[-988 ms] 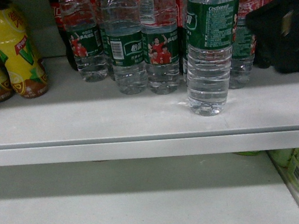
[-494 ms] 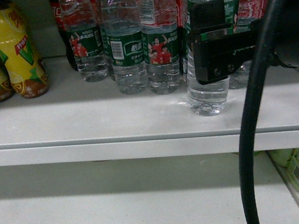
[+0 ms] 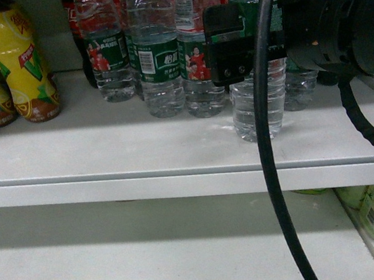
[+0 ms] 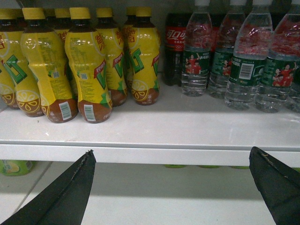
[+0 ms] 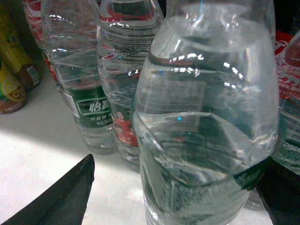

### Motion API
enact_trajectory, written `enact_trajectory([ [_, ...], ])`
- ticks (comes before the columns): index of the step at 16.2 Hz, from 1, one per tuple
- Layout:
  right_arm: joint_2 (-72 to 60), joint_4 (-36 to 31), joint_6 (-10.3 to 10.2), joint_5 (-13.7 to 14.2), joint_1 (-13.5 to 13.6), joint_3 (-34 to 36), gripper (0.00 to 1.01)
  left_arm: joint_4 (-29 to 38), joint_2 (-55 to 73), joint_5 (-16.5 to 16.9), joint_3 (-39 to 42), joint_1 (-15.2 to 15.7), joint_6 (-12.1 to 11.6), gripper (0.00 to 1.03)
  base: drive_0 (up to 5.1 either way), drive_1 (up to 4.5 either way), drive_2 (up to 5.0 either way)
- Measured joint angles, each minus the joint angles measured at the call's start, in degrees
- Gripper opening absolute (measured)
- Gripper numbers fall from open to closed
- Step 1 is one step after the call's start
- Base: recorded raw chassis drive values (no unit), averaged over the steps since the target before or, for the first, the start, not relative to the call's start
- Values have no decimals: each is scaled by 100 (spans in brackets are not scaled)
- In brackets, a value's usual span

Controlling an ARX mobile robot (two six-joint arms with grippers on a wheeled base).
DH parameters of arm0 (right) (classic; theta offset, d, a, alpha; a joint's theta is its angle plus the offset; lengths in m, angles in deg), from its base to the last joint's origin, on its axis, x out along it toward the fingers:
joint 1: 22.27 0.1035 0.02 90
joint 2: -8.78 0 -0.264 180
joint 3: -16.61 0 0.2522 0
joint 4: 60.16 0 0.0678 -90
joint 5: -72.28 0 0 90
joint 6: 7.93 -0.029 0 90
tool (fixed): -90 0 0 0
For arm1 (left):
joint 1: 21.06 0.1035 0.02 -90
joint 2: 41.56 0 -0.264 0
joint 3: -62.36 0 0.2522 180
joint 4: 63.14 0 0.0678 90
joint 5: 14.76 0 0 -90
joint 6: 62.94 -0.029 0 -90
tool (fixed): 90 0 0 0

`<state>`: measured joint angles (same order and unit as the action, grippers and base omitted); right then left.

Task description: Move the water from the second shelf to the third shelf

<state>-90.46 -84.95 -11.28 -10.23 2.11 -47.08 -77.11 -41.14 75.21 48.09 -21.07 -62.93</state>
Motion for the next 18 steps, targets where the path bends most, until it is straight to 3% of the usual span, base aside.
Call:
enact_trajectory([
  [6,-326,-103,48,208,-118,-509,98,0,0,0,0,0,0,98,0,0,0],
  [9,-511,-114,205,262,-127,-632,98,0,0,0,0,0,-2,98,0,0,0],
  [13,-697,-35,238,350,-125,-793,98,0,0,0,0,0,0,98,0,0,0],
  [18,-721,122,201,428,-111,-887,48,0,0,0,0,0,-2,98,0,0,0],
])
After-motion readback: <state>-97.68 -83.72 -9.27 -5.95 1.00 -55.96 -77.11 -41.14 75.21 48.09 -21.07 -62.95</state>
